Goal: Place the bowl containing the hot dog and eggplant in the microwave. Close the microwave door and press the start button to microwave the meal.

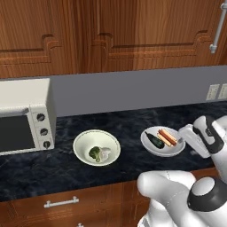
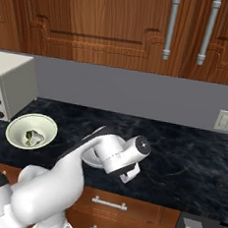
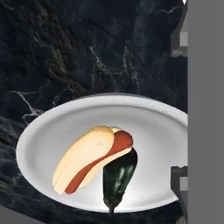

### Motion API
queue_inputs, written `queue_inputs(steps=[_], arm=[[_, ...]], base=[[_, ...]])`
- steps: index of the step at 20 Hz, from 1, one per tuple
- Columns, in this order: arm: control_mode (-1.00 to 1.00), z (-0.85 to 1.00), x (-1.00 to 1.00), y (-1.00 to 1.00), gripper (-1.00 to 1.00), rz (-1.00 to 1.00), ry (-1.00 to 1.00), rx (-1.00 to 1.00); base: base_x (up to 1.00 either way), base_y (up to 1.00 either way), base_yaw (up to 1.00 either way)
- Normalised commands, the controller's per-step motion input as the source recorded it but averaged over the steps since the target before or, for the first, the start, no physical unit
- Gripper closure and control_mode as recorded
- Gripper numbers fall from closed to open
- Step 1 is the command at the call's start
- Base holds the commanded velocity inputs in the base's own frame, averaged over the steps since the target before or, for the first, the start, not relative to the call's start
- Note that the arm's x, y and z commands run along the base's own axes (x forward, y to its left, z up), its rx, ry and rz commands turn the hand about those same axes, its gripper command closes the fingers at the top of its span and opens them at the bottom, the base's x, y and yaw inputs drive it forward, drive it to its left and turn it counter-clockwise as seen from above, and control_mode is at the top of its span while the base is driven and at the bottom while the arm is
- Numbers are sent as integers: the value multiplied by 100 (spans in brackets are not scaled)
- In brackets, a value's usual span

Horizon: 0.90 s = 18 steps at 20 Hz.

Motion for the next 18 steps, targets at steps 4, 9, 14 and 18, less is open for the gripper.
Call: queue_inputs(steps=[4, 9, 14, 18], arm=[[-100, -34, 22, 0, -100, 0, 3, 2], [-100, -23, 22, 0, -100, 0, 1, 0], [-100, -17, 21, 1, -100, 0, 0, 0], [-100, -14, 21, 7, 100, 0, 1, 0]], base=[[0, 0, 0], [0, 0, 0], [0, 0, 0], [0, 0, 0]])
